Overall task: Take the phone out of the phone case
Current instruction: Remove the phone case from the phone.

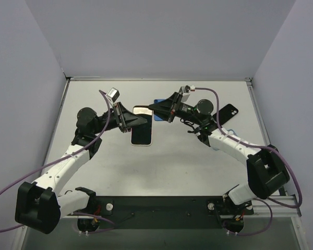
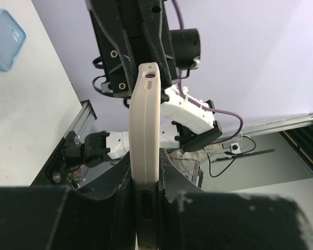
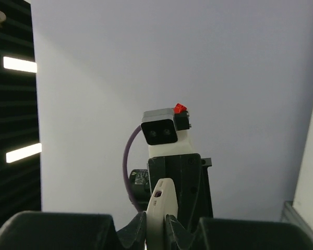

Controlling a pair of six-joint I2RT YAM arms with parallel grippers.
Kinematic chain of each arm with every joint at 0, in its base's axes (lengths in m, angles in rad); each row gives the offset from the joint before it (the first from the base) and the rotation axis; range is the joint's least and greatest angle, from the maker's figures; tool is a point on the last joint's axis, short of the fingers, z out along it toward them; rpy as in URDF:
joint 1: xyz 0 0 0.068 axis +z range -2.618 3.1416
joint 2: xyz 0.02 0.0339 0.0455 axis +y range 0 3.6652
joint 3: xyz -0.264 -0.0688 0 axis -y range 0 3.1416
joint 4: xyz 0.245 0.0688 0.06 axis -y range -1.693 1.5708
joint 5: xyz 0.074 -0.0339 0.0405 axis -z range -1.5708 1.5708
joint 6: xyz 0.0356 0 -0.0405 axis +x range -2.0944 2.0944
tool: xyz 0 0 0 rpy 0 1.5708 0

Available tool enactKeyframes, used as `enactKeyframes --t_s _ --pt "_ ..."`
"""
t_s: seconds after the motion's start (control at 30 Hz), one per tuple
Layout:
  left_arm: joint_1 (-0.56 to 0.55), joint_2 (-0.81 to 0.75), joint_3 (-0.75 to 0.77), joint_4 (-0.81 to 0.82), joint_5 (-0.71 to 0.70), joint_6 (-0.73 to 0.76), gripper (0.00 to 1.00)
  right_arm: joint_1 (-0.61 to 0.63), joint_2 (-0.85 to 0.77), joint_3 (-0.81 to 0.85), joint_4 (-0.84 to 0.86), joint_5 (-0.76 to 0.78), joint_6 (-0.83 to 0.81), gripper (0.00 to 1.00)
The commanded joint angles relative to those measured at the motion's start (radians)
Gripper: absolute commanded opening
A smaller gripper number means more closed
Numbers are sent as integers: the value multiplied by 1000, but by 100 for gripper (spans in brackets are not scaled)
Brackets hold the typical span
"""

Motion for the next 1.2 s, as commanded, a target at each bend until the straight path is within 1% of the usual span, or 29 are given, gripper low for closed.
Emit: enactKeyframes --t_s 0.0,0.1,0.17,0.27,0.3,0.5,0.6,0.63,0.73,0.8,0.93,1.03,1.17 --pt "-6 -39 35 157 10 16 0 -2 95 1 456 70 410 0" --pt "-6 -45 62 195 12 13 0 6 130 14 500 90 459 0" --pt "-6 -42 85 260 23 -2 0 15 151 8 515 104 482 0" --pt "-4 -49 121 304 33 -9 0 34 208 4 668 178 589 0" --pt "-4 -51 127 311 32 -7 0 46 224 8 681 190 626 0" --pt "-4 -43 183 442 44 -27 0 71 253 55 681 227 653 0" --pt "-4 -26 208 557 50 -53 0 80 265 87 681 242 676 0" --pt "-6 -20 217 627 53 -61 0 84 271 96 682 254 683 0" --pt "-6 -8 260 709 50 -78 0 100 288 138 682 270 696 0" --pt "-6 -2 286 741 47 -73 0 112 296 155 681 276 705 0" --pt "-9 7 352 746 32 -52 0 129 313 195 682 281 700 0" --pt "-17 18 395 764 29 -59 0 146 319 198 681 284 699 0" --pt "-18 18 417 767 29 -55 0 152 328 192 682 290 699 0"
